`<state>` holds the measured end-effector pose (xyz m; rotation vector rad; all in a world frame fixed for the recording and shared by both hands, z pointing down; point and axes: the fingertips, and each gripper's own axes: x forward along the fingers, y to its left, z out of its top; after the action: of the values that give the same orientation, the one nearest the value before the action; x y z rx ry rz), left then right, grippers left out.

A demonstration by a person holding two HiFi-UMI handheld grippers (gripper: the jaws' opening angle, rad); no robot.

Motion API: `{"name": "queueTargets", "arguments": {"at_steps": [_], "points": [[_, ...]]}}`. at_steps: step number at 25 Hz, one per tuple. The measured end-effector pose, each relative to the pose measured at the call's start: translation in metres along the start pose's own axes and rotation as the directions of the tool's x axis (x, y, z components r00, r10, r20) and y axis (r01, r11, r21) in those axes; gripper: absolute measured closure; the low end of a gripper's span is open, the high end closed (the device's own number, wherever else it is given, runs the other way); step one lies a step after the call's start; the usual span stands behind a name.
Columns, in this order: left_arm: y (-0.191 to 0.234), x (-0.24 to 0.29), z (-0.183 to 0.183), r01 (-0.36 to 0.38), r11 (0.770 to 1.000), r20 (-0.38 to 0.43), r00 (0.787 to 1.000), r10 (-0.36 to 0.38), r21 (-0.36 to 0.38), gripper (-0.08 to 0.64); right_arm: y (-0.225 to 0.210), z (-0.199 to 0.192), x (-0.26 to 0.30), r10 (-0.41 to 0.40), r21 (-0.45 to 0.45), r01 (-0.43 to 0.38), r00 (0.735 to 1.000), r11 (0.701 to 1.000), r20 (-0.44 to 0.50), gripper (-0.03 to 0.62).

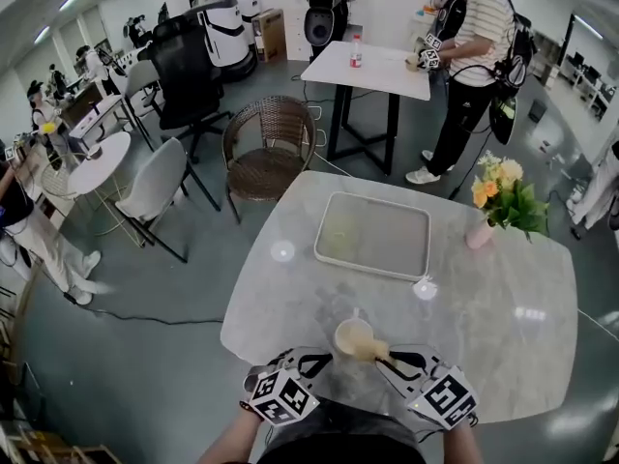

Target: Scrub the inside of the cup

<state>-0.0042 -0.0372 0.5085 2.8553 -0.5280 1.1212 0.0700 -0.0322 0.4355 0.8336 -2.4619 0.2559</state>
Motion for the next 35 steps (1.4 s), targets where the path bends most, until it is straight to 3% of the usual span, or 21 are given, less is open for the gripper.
{"name": "queueTargets", "arguments": {"at_steps": [5,8,16,27,35], "points": [[-0.024,-0.014,0.010,-0.024,0.999,0.044,0.999,0.025,-0.034,0.546,0.031,0.004,0.002,-0.046,0.027,0.046,0.999,0.999,-0.012,0.532],[-0.030,-0.030,0.011,-0.045,0.994,0.089,0.995,0.054,-0.100,0.546,0.054,0.010,-0.002,-0.087,0.043,0.088,0.996,0.995,-0.011,0.532],[-0.056,-0.071,0.001,-0.015,0.981,0.176,0.983,0.050,-0.194,0.546,0.113,-0.004,-0.024,-0.139,0.079,0.143,0.989,0.987,-0.050,0.532],[-0.092,-0.100,0.007,-0.014,0.972,0.259,0.963,0.076,-0.236,0.546,0.162,0.001,-0.046,-0.206,0.053,0.208,0.978,0.977,-0.042,0.532],[-0.111,-0.114,-0.002,-0.036,0.959,0.272,0.955,0.116,-0.282,0.546,0.183,-0.006,-0.065,-0.230,0.065,0.231,0.973,0.971,-0.017,0.532]]}}
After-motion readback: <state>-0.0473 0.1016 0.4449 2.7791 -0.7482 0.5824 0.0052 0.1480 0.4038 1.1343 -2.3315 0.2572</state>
